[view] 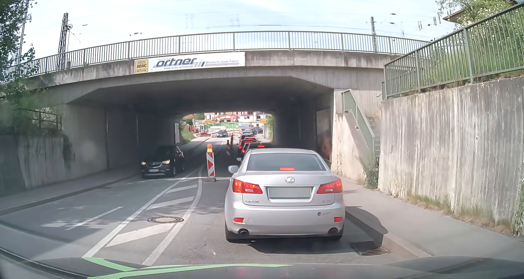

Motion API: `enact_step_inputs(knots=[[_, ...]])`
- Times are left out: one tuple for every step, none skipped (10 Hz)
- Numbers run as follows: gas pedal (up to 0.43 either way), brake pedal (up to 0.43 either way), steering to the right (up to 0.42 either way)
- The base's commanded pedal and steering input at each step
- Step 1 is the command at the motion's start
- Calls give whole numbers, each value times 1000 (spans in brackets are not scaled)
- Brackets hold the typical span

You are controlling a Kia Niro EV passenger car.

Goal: Follow the waypoints while adhering to traffic rules and regulations

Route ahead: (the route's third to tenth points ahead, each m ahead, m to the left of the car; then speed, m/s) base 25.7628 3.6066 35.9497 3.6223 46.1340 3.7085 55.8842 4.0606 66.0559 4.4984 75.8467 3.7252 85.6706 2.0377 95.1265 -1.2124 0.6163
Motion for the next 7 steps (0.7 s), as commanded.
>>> enact_step_inputs(knots=[[0,262,-6],[0,262,-6],[0,262,-6],[0,262,-5],[0,262,-5],[0,268,-5],[0,268,-5]])
